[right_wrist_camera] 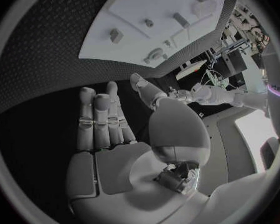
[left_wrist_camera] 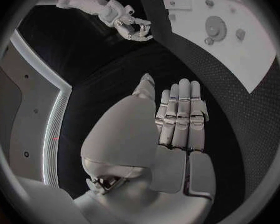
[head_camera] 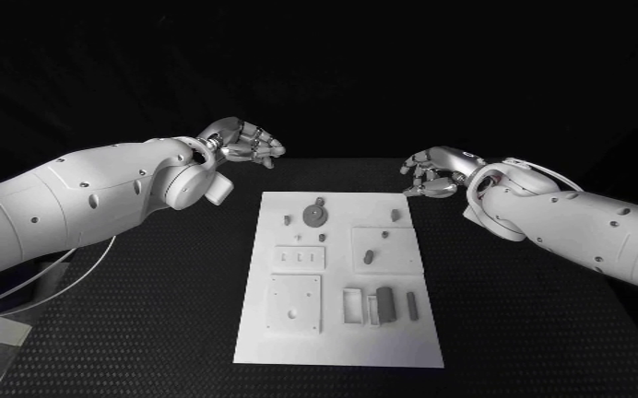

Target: Assemble the parts on the task board

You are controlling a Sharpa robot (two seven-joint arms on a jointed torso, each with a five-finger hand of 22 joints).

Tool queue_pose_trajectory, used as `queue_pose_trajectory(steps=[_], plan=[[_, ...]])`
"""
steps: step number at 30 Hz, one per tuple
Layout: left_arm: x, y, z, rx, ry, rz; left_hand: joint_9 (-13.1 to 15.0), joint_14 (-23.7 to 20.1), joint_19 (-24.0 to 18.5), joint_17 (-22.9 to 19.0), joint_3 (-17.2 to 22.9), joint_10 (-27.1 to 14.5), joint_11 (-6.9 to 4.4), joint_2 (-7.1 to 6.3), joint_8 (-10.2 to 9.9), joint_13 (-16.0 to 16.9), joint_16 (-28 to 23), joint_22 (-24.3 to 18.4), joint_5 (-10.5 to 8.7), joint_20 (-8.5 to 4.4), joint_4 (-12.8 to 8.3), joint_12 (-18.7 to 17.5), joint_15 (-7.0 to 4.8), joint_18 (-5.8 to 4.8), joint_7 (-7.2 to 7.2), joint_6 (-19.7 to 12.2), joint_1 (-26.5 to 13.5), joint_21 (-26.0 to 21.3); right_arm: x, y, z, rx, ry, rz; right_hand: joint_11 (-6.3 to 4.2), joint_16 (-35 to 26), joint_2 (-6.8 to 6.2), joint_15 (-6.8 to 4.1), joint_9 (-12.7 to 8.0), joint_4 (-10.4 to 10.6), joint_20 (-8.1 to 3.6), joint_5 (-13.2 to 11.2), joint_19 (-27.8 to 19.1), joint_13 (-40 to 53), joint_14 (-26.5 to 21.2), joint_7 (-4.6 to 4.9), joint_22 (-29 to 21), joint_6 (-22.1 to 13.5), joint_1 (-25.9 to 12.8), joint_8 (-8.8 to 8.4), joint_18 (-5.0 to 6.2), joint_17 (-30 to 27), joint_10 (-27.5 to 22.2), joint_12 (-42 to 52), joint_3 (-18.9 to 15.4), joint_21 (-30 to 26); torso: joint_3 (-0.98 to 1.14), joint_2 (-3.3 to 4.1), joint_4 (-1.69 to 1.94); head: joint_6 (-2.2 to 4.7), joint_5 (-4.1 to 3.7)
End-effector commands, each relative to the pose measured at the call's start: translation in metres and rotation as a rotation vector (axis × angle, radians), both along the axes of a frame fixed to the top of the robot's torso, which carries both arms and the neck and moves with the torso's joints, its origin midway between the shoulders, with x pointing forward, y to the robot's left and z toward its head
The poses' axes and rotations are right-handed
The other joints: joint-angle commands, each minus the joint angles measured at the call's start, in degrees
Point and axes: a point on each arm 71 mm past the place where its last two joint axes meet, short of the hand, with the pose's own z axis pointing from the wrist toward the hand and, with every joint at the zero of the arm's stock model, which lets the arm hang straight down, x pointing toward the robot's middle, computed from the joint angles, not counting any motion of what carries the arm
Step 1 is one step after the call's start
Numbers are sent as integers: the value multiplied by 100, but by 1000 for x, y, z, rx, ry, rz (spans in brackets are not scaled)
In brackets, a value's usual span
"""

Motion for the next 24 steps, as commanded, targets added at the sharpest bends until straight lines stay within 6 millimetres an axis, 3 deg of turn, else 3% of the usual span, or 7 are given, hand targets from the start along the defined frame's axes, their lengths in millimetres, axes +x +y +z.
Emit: queue_pose_trajectory(steps=[1, 4, 12, 17, 19, 24], plan=[[0, -5, 2, -3, -18, -37, 11, 9, -33, 11, 15, 40, 9, 41, 40, 14, -31, -7, -38, -5, -14, -24, 4, -86, -27, 96, 45, -30, -2, 2, -9, -45, 18, 33, -2, 0, -21, -4, 5, -19, 5, 13, -41, -13, -46, 246, 8, 191, 32, -15, 223, -10, -13, -25, -9, -29, -10, 6, 18, 5, -80], [0, -5, 2, -3, -20, -35, 8, 5, -37, 13, 8, 29, 14, 41, 33, 15, -35, -8, -39, -3, -15, -34, 6, -86, -32, 100, 50, -31, -3, 1, -16, -51, 30, 34, -6, 8, -35, -7, 3, -16, 8, 12, -36, -25, -47, 238, 10, 171, 36, -25, 223, -14, -11, -22, -13, -29, -13, 5, 33, -8, -89], [0, -5, 1, -2, -20, -32, -23, 7, -38, 24, -35, -6, 34, 4, -48, 24, -44, -9, -38, -1, -12, -72, 9, -86, 22, 30, 47, -27, -5, 4, -36, -65, 63, 36, -14, 15, -38, -14, 1, -11, 10, 13, -35, -42, -52, 229, 14, 144, 50, -36, 223, -22, -6, -15, -10, -33, -22, 2, 31, -4, -156], [0, -6, 0, 0, -14, -28, -40, 7, -37, 29, -60, -39, 49, -34, -98, 25, -50, -11, -39, 0, -12, -93, 10, -86, 56, -29, 34, -26, -5, 5, -45, -77, 101, 35, -15, 17, -26, -15, 2, -9, 11, 14, -35, -48, -54, 228, 14, 139, 56, -37, 223, -25, -5, -12, -6, -35, -11, 4, 50, -10, -173], [0, -6, -1, 1, -14, -26, -48, 7, -37, 32, -70, -59, 58, -53, -126, 26, -54, -12, -38, 2, -11, -102, 10, -86, 76, -65, 27, -26, -6, 3, -49, -82, 113, 30, -14, 20, -5, -16, 3, -5, 12, 14, -36, -55, -58, 232, 15, 138, 61, -36, 223, -29, -4, -9, -3, -37, -22, 6, 59, 7, -180], [0, -4, -1, 2, -14, -22, -50, 5, -40, 35, -75, -77, 65, -63, -139, 26, -58, -13, -38, 2, -11, -107, 11, -86, 84, -80, 24, -27, -7, 0, -54, -89, 132, 29, -9, 24, 10, -12, 6, -12, 12, 13, -38, -63, -62, 241, 17, 142, 74, -32, 223, -34, -3, -4, -1, -40, -19, 15, 87, -5, -185]])
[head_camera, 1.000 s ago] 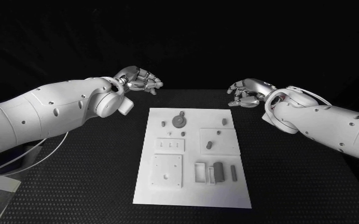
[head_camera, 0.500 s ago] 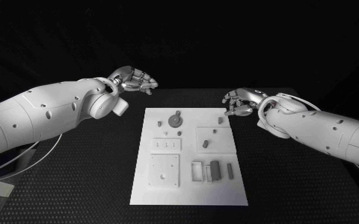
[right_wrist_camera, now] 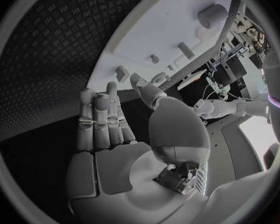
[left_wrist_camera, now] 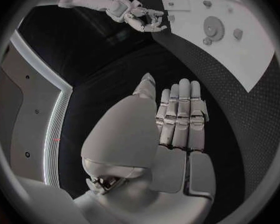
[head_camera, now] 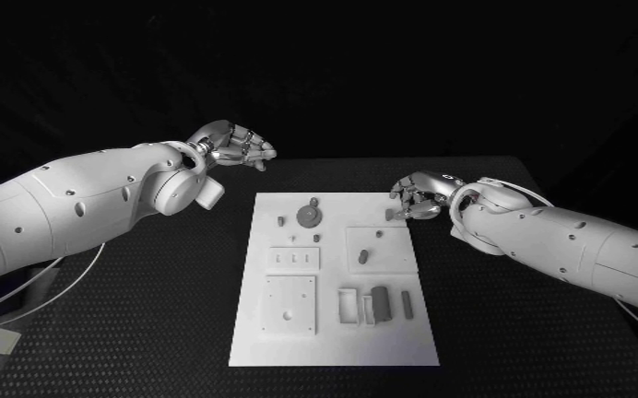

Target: Assemble the parts on the task board

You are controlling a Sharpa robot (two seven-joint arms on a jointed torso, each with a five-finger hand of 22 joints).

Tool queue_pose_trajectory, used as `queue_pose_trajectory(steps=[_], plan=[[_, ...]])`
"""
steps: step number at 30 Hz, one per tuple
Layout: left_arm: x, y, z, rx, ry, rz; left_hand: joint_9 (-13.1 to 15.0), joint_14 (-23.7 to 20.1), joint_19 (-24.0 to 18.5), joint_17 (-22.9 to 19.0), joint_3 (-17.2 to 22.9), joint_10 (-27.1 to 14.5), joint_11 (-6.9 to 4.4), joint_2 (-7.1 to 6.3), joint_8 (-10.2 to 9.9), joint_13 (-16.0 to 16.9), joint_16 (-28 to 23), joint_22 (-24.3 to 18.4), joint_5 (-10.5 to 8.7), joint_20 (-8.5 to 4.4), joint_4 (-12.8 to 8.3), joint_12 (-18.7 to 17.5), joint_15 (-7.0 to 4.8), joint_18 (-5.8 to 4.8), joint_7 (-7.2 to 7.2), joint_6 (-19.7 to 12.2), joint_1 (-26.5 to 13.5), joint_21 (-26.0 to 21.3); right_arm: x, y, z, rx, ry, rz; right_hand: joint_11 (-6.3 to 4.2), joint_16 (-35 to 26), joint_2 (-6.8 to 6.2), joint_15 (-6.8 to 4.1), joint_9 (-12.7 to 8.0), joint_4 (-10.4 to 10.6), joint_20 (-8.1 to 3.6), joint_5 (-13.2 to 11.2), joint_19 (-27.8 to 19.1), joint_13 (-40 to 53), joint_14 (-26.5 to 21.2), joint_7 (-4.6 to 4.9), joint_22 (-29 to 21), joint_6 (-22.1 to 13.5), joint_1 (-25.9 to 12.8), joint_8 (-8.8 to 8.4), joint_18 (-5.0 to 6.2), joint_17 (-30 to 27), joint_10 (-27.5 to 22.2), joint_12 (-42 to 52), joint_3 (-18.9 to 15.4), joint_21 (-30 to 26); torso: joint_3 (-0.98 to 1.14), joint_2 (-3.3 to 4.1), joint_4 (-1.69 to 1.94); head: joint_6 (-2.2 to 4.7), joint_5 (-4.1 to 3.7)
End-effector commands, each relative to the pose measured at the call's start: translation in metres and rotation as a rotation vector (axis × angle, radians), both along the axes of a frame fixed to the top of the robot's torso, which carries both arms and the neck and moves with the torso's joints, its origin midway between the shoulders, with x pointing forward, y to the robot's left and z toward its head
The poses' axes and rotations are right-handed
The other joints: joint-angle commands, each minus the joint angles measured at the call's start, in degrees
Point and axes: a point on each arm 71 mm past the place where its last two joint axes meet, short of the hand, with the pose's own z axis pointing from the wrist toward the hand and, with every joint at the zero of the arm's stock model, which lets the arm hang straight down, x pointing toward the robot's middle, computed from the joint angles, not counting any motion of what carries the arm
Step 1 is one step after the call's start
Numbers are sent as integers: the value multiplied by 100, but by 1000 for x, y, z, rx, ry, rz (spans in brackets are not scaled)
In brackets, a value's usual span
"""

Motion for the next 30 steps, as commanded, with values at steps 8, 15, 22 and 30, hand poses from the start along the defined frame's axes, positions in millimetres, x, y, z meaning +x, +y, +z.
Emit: queue_pose_trajectory(steps=[8, 15, 22, 30], plan=[[0, -2, 0, -4, -5, -14, -9, 4, -40, 8, -31, -52, 31, -52, -48, 6, -40, -10, -39, 5, 8, -41, 13, -86, 26, -48, -29, -28, -2, 7, -7, -24, 40, 37, -1, 31, 60, 15, 12, -20, 12, 13, -38, -23, -47, 217, 15, 185, 66, -26, 220, -15, -3, 5, 0, -42, 3, 8, 18, -31, 26], [0, -2, 0, -4, -5, -14, -9, 4, -40, 9, -32, -57, 33, -49, -51, 8, -41, -10, -39, 5, 7, -40, 14, -86, 28, -50, -35, -28, -2, 8, -16, -24, 36, 36, 4, 49, 123, 19, 25, -21, 12, 12, -25, -39, -43, 224, 23, 223, 76, -4, 220, -25, 14, 29, -2, -38, 0, 8, 24, -54, 34], [-1, -2, 0, -4, -5, -15, -8, 5, -40, 10, -32, -59, 33, -45, -53, 9, -42, -11, -39, 5, 6, -39, 14, -86, 28, -50, -38, -27, -2, 11, -21, -23, 40, 37, 0, 75, 234, 16, 55, -36, 4, 13, 0, -67, -29, 223, 35, 322, 106, 48, 220, -49, 53, 78, 3, -35, 3, 10, 22, -70, 48], [-1, -1, 0, -5, -4, -15, -7, 4, -40, 12, -33, -61, 34, -46, -55, 10, -43, -11, -39, 5, 6, -38, 14, -86, 29, -50, -41, -28, -1, 9, -23, -27, 39, 29, -3, 79, 251, 13, 62, -39, 4, 13, 4, -76, -28, 220, 38, 339, 108, 56, 220, -55, 56, 86, 1, -35, 6, 5, 14, -85, 65]])
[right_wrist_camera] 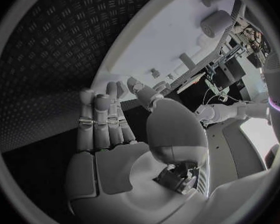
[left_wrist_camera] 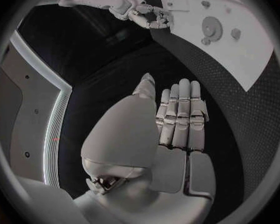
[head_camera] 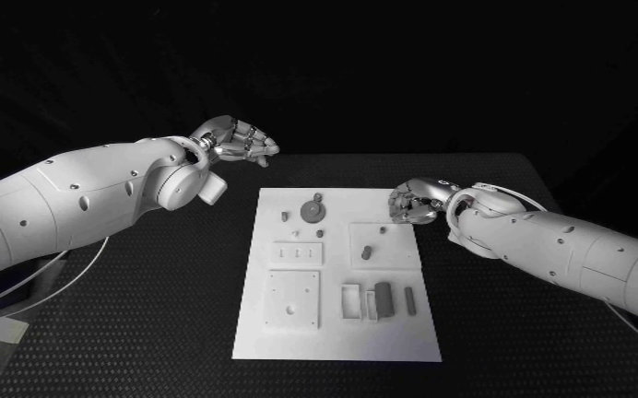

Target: Assemble the parts on the task board

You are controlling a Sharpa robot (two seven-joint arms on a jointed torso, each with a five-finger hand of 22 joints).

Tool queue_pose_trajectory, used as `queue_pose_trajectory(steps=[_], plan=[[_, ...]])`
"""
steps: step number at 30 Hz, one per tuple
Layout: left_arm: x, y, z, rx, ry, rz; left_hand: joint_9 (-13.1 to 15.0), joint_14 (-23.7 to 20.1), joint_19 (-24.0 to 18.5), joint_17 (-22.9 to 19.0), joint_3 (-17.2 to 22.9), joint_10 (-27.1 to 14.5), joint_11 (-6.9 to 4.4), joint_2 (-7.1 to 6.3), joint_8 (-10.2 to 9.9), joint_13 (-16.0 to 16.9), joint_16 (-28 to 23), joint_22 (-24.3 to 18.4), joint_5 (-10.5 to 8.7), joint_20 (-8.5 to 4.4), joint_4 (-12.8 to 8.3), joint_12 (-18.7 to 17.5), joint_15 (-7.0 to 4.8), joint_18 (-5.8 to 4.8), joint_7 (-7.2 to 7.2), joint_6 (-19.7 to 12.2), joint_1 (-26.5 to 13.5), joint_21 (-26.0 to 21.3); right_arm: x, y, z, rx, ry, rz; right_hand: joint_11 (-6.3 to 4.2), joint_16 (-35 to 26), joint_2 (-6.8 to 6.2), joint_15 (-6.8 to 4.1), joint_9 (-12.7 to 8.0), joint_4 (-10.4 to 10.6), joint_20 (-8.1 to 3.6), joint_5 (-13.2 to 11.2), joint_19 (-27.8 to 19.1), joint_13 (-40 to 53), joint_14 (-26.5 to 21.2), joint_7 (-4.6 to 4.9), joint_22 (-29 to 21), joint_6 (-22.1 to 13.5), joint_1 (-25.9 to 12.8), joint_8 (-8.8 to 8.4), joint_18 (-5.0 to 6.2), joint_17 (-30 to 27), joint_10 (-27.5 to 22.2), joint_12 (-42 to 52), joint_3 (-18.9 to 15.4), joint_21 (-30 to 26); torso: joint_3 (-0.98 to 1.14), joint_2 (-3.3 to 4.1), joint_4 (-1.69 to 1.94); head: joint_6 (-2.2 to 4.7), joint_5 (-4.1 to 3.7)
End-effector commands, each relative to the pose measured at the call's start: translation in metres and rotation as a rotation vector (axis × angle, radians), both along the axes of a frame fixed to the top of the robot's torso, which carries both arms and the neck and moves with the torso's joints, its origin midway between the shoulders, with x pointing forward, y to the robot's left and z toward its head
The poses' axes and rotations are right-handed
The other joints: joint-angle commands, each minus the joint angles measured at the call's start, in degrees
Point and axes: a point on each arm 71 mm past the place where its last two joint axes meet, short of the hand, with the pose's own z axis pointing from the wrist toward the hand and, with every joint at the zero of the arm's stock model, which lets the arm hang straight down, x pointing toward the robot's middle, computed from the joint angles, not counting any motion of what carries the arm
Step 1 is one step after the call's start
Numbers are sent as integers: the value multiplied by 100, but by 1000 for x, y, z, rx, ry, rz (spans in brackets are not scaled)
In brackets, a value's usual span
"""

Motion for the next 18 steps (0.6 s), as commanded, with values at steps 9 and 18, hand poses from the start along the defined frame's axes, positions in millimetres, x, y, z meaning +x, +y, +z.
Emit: queue_pose_trajectory(steps=[9, 18], plan=[[-1, -3, 1, -6, -7, -17, -7, 5, -40, 10, -35, -44, 14, -30, -29, 8, -22, -7, -39, 5, 8, -15, 14, -86, 9, -30, -38, -27, 0, 3, -3, -6, 1, 17, -4, 34, 57, -8, 7, -35, 3, 12, 8, -12, -7, 264, 42, 294, -17, 20, 209, -12, 62, 38, -5, -14, 4, -7, -4, -24, 3], [-1, -3, 1, -6, -5, -19, -7, 4, -40, 11, -36, -45, 15, -32, -31, 9, -24, -8, -39, 5, 7, -14, 14, -86, 10, -31, -45, -27, 0, 3, -3, -7, 1, 18, -8, 40, 77, -12, 13, -39, 0, 14, 15, -21, -3, 259, 45, 308, -7, 26, 209, -19, 68, 48, -1, -13, 4, -5, -5, -38, 1]])
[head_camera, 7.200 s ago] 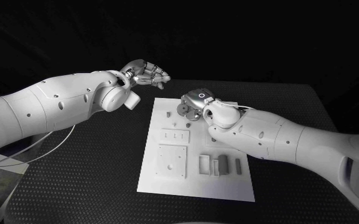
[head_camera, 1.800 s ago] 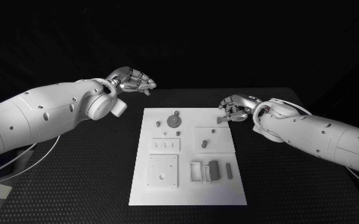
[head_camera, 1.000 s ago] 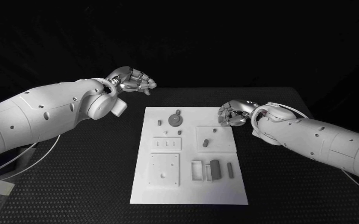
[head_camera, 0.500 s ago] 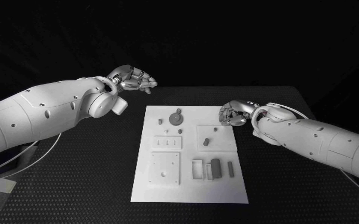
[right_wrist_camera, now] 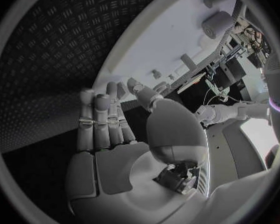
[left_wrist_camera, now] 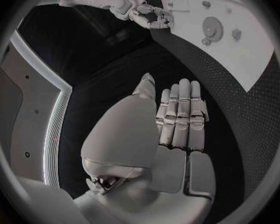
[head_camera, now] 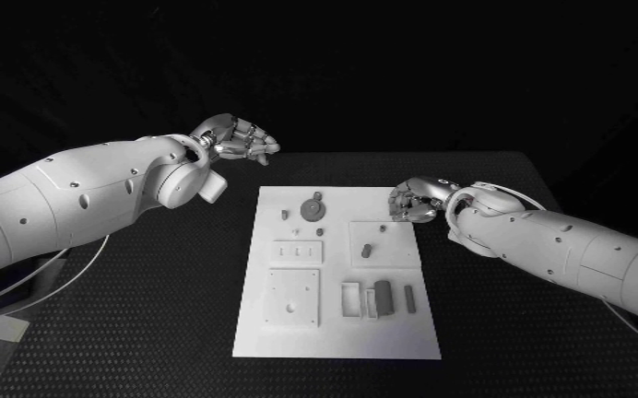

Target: Assemble the parts on the task board

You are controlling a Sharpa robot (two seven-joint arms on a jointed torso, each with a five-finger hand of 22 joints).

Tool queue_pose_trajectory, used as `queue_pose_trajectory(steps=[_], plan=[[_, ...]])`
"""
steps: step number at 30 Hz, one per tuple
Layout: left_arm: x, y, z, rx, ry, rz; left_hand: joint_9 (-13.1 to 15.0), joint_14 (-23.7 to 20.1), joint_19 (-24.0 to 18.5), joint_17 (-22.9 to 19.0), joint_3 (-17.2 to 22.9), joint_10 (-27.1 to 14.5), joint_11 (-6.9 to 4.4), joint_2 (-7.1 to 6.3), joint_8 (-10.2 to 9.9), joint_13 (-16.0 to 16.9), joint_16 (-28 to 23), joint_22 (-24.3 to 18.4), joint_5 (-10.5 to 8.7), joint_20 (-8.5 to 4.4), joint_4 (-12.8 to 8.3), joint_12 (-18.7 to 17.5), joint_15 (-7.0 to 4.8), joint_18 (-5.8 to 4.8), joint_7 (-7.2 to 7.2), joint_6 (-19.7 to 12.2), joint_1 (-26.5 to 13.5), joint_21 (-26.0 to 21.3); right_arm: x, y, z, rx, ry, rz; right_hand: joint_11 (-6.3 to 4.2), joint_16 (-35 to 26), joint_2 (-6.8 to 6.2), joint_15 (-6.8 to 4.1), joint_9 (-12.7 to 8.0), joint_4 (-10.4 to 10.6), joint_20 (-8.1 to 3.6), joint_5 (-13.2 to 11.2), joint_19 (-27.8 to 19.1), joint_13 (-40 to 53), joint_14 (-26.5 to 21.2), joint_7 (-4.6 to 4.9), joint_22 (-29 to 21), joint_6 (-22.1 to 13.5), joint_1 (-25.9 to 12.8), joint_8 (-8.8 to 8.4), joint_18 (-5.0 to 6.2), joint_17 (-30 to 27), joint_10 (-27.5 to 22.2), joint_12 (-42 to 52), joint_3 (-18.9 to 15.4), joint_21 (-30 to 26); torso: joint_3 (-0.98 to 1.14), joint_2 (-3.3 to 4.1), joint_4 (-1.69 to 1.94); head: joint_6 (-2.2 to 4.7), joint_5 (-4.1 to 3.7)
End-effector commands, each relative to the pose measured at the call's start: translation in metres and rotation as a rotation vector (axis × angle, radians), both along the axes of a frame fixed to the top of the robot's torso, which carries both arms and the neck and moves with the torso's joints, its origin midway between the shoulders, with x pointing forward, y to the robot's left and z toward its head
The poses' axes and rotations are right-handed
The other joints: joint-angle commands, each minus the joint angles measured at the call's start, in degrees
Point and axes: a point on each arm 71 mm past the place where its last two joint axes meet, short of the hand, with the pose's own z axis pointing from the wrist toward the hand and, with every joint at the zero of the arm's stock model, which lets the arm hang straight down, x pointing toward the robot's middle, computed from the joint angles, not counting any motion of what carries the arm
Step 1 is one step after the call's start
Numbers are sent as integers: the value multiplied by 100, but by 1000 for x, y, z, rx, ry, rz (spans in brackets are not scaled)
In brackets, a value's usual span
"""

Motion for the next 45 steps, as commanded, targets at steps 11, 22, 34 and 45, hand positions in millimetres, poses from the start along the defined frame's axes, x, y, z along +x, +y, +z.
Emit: queue_pose_trajectory(steps=[11, 22, 34, 45], plan=[[-1, -3, 1, -6, -4, -19, -6, 5, -40, 8, -37, -27, -5, -31, -33, 7, -25, -8, -39, 5, 7, -13, 14, -85, 11, -32, -50, -27, 0, 2, -1, -6, -13, 12, -35, 66, 218, -66, 71, -51, -17, 15, 51, -48, 17, 205, 62, 473, 43, 110, 208, -49, 108, 99, 13, -13, -1, 2, 6, -23, -9], [-2, -4, 1, -7, -1, -23, -5, 5, -41, 9, -38, -27, -5, -30, -35, 9, -26, -9, -39, 5, 8, -12, 15, -86, 11, -32, -58, -27, 1, 3, -2, -14, -12, 10, -84, 88, 292, -113, 139, -55, -30, 14, 83, -66, 47, 150, 73, 623, 45, 183, 208, -81, 188, 181, 8, -9, -4, 3, 3, -38, 7], [-3, -2, 1, -8, 1, -22, -4, 5, -41, 10, -39, -28, -6, -35, -37, 11, -28, -9, -39, 5, 7, -10, 15, -86, 10, -30, -64, -27, 1, 5, -2, -21, -23, 10, -107, 102, 295, -136, 165, -52, -41, 14, 108, -74, 69, 126, 76, 668, 31, 200, 208, -94, 231, 220, -1, -4, 0, 8, 6, -71, 10], [-3, -2, 1, -7, 3, -22, -2, 4, -42, 12, -39, -30, -6, -38, -39, 13, -30, -10, -39, 4, 6, -10, 14, -85, 10, -31, -66, -28, 2, 5, -1, -12, -37, 3, -111, 98, 361, -140, 174, -62, -48, 20, 104, -91, 64, 123, 72, 661, 63, 188, 208, -108, 223, 224, 29, -18, -1, -1, 1, -81, 9]])
